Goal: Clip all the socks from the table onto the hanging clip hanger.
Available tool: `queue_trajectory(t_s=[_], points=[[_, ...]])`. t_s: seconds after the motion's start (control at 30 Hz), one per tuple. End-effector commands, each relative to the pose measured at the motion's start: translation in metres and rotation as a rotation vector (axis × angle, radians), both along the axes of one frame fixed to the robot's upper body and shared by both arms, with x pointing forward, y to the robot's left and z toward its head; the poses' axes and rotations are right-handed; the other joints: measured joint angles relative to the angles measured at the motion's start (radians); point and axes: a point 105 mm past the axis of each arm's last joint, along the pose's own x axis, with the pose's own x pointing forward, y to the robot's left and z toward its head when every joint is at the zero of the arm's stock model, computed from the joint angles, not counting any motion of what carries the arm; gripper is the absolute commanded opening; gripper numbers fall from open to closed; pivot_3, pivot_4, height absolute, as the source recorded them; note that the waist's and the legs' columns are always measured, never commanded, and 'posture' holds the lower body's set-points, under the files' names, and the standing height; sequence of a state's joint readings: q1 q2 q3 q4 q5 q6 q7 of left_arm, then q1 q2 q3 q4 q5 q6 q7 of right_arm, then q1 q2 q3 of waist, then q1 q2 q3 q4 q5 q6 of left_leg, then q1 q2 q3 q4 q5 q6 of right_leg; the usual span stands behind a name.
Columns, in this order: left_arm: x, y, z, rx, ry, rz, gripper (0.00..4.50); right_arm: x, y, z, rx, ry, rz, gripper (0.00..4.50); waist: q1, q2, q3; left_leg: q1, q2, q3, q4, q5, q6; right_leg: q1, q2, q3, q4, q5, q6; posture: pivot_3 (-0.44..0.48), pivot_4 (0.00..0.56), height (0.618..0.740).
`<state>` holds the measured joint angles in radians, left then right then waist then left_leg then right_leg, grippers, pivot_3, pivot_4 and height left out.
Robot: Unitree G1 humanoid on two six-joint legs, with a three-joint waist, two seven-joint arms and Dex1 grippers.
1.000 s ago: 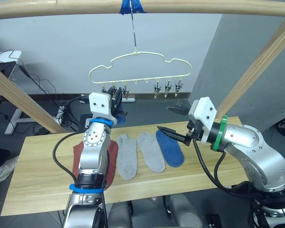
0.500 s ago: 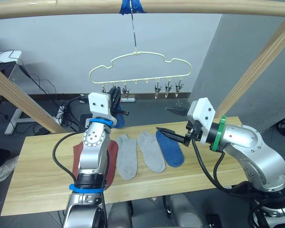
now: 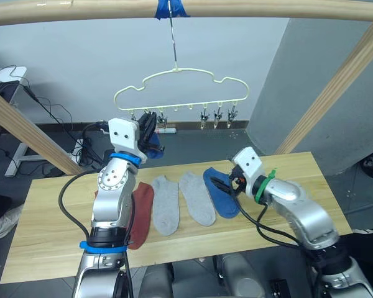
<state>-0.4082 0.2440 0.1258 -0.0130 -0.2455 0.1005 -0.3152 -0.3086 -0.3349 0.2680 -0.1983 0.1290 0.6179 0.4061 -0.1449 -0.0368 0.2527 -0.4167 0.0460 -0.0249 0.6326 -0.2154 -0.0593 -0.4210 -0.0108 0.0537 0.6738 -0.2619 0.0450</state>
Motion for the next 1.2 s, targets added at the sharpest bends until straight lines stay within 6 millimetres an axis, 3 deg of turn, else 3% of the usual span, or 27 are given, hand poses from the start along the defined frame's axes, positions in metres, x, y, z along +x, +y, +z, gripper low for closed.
queue_trajectory(t_s=[0.03, 0.2, 0.33, 0.37, 0.47, 0.7, 0.8, 1.03, 1.2], points=[[-0.006, -0.003, 0.018, -0.017, -0.041, -0.05, 0.21, 0.017, 0.003, -0.018, 0.008, 0.001, -0.081, 4.5, 0.0, 0.0, 0.0, 0.0, 0.0, 0.0, 0.0, 0.0, 0.0, 0.0, 0.0, 0.0, 0.0, 0.0, 0.0, -0.22, 0.255, 0.74], [-0.009, -0.007, 0.021, -0.051, -0.005, -0.107, 0.21, 0.039, 0.002, -0.051, 0.052, 0.08, -0.2, 4.5, 0.001, 0.0, 0.0, 0.0, 0.0, 0.0, -0.001, 0.0, 0.0, 0.0, 0.0, 0.0, 0.0, 0.0, 0.0, -0.2, 0.254, 0.74], [-0.011, -0.008, 0.023, -0.06, 0.015, -0.141, 0.21, 0.047, 0.005, -0.066, 0.075, 0.132, -0.227, 4.5, 0.004, 0.0, 0.0, 0.0, 0.0, 0.0, -0.001, 0.0, 0.0, 0.0, 0.0, 0.001, 0.0, 0.0, 0.0, -0.182, 0.252, 0.74], [-0.011, -0.009, 0.024, -0.064, 0.023, -0.153, 0.21, 0.048, 0.005, -0.069, 0.074, 0.145, -0.23, 4.33, 0.004, 0.0, 0.0, 0.0, 0.0, 0.0, -0.001, 0.0, 0.0, 0.0, 0.0, 0.001, 0.0, 0.0, 0.0, -0.182, 0.252, 0.74], [-0.013, -0.01, 0.025, -0.07, 0.037, -0.183, 0.21, 0.049, 0.007, -0.076, 0.076, 0.173, -0.23, 3.66, 0.005, 0.0, 0.0, 0.0, 0.0, 0.0, -0.002, 0.0, 0.0, 0.0, 0.0, 0.001, 0.0, 0.0, -0.001, -0.176, 0.249, 0.74], [-0.017, -0.013, 0.03, -0.08, 0.064, -0.239, 0.21, 0.046, 0.01, -0.081, 0.031, 0.155, -0.191, 1.1, 0.005, 0.0, 0.0, 0.0, 0.0, 0.0, -0.002, 0.0, 0.0, 0.0, 0.0, 0.001, 0.0, 0.0, -0.001, -0.174, 0.245, 0.74], [-0.018, -0.014, 0.032, -0.092, 0.08, -0.266, 0.21, 0.044, 0.015, -0.073, 0.008, 0.1, -0.14, 0.03, 0.005, 0.0, 0.0, 0.0, 0.0, 0.0, -0.002, 0.0, 0.0, 0.0, 0.0, 0.001, 0.0, 0.0, 0.0, -0.173, 0.244, 0.74], [-0.023, -0.016, 0.039, -0.128, 0.118, -0.338, 0.21, 0.03, 0.064, 0.009, -0.124, -0.284, 0.217, 0.0, 0.004, 0.0, 0.0, 0.0, 0.0, 0.001, -0.002, 0.0, 0.0, -0.001, 0.0, 0.001, 0.0, 0.0, 0.0, -0.18, 0.239, 0.74], [-0.026, -0.019, 0.041, -0.144, 0.143, -0.374, 0.21, 0.021, 0.096, 0.052, -0.172, -0.466, 0.353, 0.0, 0.005, 0.0, 0.0, 0.0, 0.001, 0.0, -0.002, 0.0, 0.0, -0.001, 0.001, 0.0, 0.0, 0.0, 0.0, -0.182, 0.233, 0.74]])
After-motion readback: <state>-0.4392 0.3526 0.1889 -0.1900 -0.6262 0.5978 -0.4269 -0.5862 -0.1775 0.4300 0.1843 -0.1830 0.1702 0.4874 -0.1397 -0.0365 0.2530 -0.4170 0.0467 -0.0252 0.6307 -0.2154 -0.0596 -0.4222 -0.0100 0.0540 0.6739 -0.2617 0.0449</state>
